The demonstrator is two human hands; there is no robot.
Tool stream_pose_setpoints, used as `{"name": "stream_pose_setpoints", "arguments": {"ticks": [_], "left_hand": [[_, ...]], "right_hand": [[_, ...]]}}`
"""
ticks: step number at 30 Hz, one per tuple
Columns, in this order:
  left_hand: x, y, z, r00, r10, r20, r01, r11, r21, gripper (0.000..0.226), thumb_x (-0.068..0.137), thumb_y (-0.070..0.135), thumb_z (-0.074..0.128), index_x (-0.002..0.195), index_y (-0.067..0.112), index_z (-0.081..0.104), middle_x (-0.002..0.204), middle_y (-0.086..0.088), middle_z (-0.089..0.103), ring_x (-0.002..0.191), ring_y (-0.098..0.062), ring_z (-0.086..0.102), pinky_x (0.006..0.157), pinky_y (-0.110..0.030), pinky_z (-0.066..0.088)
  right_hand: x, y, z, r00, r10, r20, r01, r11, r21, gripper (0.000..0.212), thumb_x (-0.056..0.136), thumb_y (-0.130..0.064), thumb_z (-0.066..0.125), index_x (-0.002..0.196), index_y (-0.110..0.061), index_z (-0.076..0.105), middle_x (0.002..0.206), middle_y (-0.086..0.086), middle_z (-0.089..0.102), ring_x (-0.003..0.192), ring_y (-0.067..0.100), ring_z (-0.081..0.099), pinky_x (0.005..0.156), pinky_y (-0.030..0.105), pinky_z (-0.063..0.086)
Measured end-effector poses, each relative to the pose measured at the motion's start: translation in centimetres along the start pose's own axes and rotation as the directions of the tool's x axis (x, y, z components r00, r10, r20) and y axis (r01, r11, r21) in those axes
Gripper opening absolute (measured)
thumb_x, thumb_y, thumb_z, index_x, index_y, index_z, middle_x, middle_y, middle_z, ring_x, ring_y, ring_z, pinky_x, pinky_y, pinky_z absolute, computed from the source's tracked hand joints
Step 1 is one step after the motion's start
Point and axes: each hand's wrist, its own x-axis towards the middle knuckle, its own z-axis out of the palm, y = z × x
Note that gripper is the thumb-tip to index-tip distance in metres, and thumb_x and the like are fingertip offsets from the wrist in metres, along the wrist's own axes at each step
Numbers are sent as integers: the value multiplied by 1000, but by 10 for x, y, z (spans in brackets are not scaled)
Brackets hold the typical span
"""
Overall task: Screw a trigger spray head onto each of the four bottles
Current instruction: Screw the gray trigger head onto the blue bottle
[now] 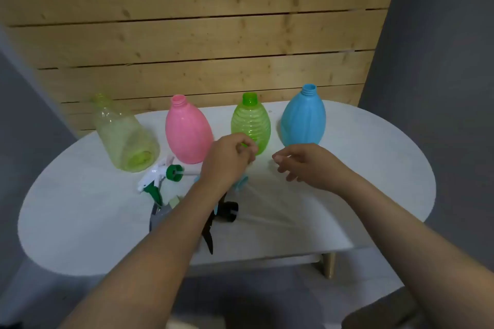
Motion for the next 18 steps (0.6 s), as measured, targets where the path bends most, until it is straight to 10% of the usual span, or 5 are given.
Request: {"name": "stream_pose_setpoints", "arguments": {"ticks": [9, 18], "left_hand": [[3, -1, 0, 998, -59, 14, 61, 987, -149, 5, 85, 21, 64, 84, 19, 68, 74, -1, 70, 66, -16, 68, 59, -25, 54], [4, -3, -6, 992, -119, 52, 128, 965, -231, 8, 86, 21, 62, 85, 16, 68, 73, -2, 69, 62, -8, 64, 45, -16, 45]], "right_hand": [[4, -15, 31, 986, 34, 166, -41, 998, 42, 35, 83, -41, 63, 103, -13, 71, 79, 1, 69, 55, 5, 61, 50, 10, 47], [12, -25, 44, 964, 103, 247, -173, 943, 283, 33, 81, -38, 66, 90, -7, 75, 91, 12, 76, 74, 19, 68, 71, 26, 56]]}}
